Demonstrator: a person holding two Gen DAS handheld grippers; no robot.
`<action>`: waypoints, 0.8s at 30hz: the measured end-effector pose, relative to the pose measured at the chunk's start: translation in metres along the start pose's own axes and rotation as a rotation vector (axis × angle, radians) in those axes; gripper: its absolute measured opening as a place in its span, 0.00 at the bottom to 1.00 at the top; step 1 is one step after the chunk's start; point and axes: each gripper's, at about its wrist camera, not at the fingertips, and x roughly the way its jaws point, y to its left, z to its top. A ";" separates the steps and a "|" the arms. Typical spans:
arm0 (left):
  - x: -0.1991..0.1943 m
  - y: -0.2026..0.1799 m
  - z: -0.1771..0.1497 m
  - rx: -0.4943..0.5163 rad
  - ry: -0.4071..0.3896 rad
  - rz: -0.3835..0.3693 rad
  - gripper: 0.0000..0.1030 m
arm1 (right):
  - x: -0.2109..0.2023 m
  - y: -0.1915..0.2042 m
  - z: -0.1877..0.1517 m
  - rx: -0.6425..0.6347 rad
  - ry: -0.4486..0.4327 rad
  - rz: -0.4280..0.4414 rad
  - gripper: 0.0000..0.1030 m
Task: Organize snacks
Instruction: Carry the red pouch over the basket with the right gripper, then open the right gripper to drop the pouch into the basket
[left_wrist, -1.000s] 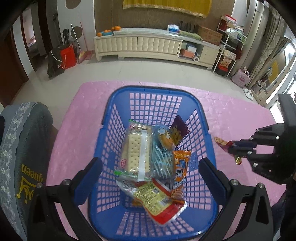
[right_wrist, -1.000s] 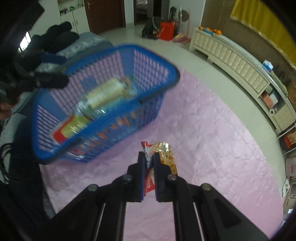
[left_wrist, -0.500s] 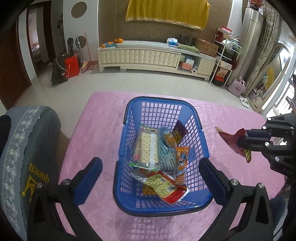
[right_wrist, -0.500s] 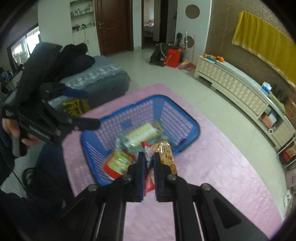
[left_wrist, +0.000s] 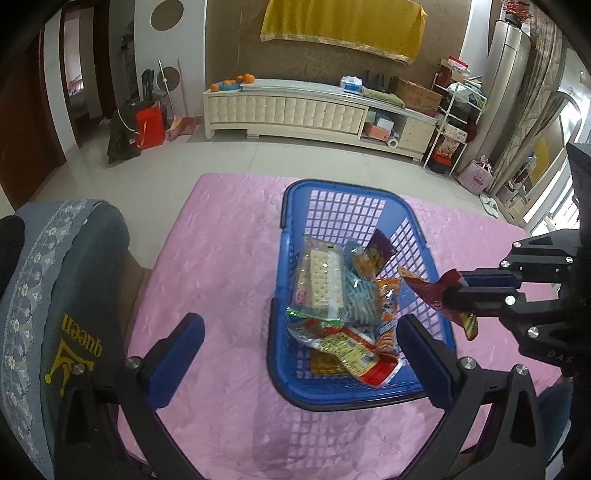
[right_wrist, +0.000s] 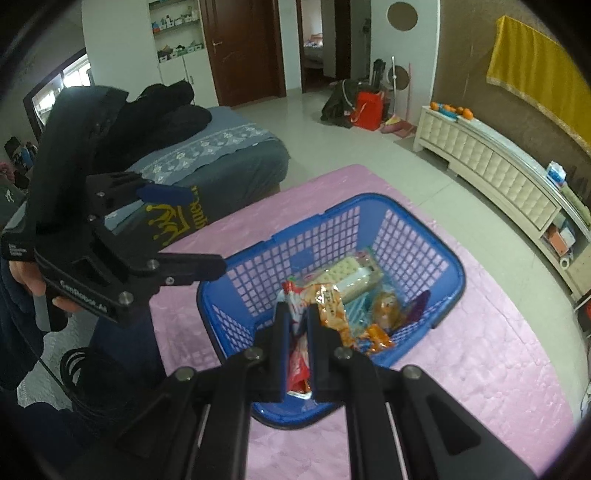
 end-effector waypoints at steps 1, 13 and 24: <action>0.002 0.002 -0.001 -0.002 0.002 0.000 1.00 | 0.005 0.000 0.000 0.002 0.007 0.007 0.11; 0.023 0.024 -0.012 -0.022 0.034 -0.008 1.00 | 0.070 0.002 0.000 -0.003 0.123 0.060 0.11; 0.031 0.035 -0.016 -0.049 0.049 -0.013 1.00 | 0.090 -0.008 -0.008 0.040 0.165 0.114 0.26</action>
